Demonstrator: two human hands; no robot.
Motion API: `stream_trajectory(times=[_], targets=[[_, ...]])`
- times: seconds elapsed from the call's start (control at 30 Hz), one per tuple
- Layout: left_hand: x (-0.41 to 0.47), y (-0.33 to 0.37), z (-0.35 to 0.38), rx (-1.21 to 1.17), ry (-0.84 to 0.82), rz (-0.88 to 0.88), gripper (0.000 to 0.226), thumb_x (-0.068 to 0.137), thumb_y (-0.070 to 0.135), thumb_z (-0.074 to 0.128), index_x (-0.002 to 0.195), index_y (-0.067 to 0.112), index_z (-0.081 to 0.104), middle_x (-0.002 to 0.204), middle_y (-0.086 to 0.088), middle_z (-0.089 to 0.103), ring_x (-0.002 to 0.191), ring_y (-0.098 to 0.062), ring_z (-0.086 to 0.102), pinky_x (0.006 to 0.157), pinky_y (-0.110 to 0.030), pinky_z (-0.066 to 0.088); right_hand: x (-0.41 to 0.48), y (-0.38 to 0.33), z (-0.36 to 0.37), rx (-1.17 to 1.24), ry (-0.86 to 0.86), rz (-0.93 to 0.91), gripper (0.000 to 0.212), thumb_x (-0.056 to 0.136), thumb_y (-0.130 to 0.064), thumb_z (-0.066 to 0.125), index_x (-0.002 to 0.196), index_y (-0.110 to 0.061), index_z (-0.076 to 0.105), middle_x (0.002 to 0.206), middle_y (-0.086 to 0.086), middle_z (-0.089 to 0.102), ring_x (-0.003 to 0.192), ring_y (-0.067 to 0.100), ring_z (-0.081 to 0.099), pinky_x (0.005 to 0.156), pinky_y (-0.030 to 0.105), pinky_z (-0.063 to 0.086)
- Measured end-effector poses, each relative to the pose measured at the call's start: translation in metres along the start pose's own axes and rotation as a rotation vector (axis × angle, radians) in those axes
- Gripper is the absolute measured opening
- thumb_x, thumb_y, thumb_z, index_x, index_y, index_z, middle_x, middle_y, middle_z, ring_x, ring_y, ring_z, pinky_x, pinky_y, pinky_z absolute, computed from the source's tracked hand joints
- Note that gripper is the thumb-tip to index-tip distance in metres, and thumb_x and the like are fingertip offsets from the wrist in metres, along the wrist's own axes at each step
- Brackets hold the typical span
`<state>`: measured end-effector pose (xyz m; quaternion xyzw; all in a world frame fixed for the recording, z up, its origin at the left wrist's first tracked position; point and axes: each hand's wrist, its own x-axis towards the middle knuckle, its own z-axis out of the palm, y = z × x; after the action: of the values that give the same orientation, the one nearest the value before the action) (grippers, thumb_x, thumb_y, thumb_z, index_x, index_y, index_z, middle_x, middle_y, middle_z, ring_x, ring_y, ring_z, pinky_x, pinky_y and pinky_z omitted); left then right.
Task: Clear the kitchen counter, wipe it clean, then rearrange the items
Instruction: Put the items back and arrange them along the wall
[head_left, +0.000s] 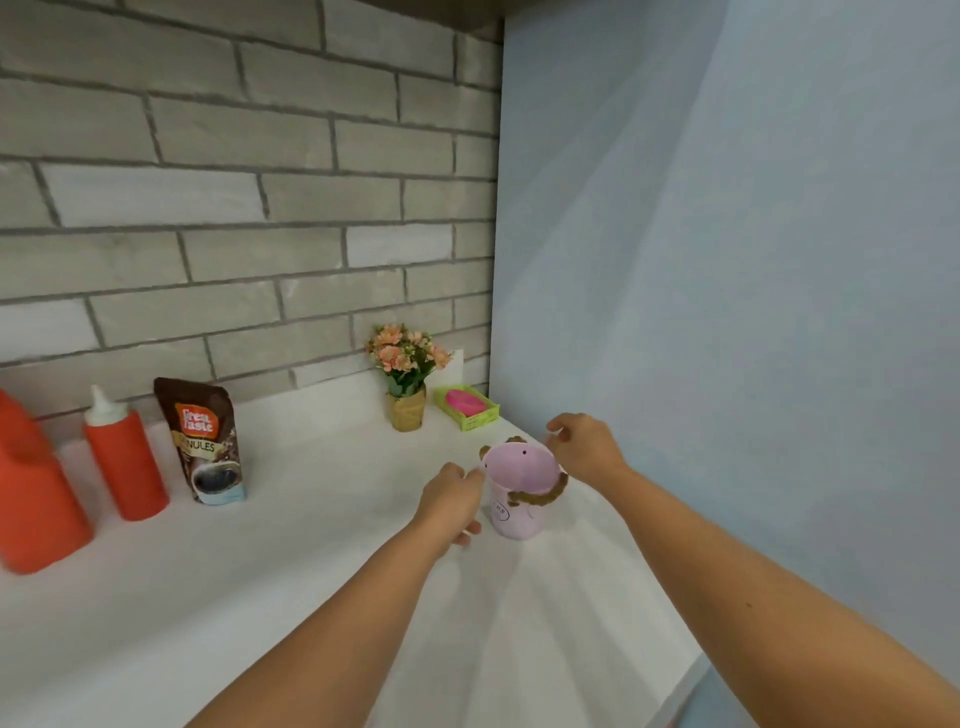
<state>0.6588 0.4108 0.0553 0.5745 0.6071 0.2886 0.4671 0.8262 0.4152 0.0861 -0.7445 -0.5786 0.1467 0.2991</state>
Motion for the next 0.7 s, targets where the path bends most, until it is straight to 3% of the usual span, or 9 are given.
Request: stream_trajectory(times=[0.1, 0.2, 0.3, 0.43, 0.53, 0.7], targets=[[0.007, 0.011, 0.026, -0.033, -0.012, -0.08, 0.048, 0.096, 0.041, 0.034, 0.132, 0.009, 0.035, 0.112, -0.01, 0.05, 0.082, -0.027, 0.063, 0.057, -0.03, 0.05, 0.027, 0.017, 0.003, -0.031, -0.086, -0.013, 0.031, 0.093, -0.016, 0.048, 0.12, -0.007, 0.061, 0.122, 0.013, 0.062, 0.114, 0.029, 0.055, 0.094, 0.03, 0.043], [0.011, 0.017, 0.044, -0.08, -0.001, -0.139, 0.053, 0.095, 0.046, 0.036, 0.133, 0.009, 0.033, 0.112, -0.011, 0.051, 0.085, -0.029, 0.064, 0.061, -0.033, 0.053, 0.048, 0.025, 0.011, -0.042, -0.192, -0.035, 0.034, 0.095, -0.025, 0.047, 0.123, -0.01, 0.06, 0.126, 0.011, 0.06, 0.112, 0.026, 0.055, 0.094, 0.029, 0.043], [0.016, 0.017, 0.051, -0.137, -0.003, -0.199, 0.054, 0.093, 0.047, 0.041, 0.13, 0.008, 0.036, 0.12, -0.017, 0.055, 0.088, -0.033, 0.065, 0.066, -0.036, 0.055, 0.057, 0.022, 0.019, -0.022, -0.301, -0.064, 0.04, 0.097, -0.029, 0.043, 0.131, -0.011, 0.053, 0.135, 0.01, 0.053, 0.104, 0.023, 0.053, 0.079, 0.03, 0.047], [0.024, 0.015, 0.052, -0.191, 0.011, -0.207, 0.043, 0.089, 0.026, 0.051, 0.124, 0.003, 0.04, 0.106, -0.018, 0.058, 0.069, -0.031, 0.063, 0.072, -0.04, 0.057, 0.065, 0.02, 0.025, -0.03, -0.397, -0.136, 0.039, 0.099, -0.027, 0.039, 0.135, -0.017, 0.049, 0.144, 0.003, 0.046, 0.13, 0.022, 0.042, 0.103, 0.028, 0.038], [0.031, 0.013, 0.049, -0.191, 0.028, -0.204, 0.037, 0.087, 0.011, 0.048, 0.121, 0.0, 0.042, 0.1, -0.016, 0.057, 0.072, -0.032, 0.064, 0.08, -0.043, 0.057, 0.067, 0.018, 0.026, -0.045, -0.442, -0.189, 0.036, 0.099, -0.025, 0.04, 0.132, -0.018, 0.053, 0.143, 0.001, 0.047, 0.129, 0.02, 0.044, 0.098, 0.025, 0.039], [0.048, 0.01, 0.029, -0.151, 0.006, -0.21, 0.039, 0.085, -0.001, 0.041, 0.124, -0.004, 0.046, 0.12, -0.022, 0.056, 0.088, -0.037, 0.067, 0.079, -0.042, 0.058, 0.074, 0.009, 0.032, -0.08, -0.46, -0.228, 0.033, 0.098, -0.018, 0.041, 0.128, -0.014, 0.056, 0.135, 0.007, 0.052, 0.12, 0.024, 0.051, 0.092, 0.03, 0.045]])
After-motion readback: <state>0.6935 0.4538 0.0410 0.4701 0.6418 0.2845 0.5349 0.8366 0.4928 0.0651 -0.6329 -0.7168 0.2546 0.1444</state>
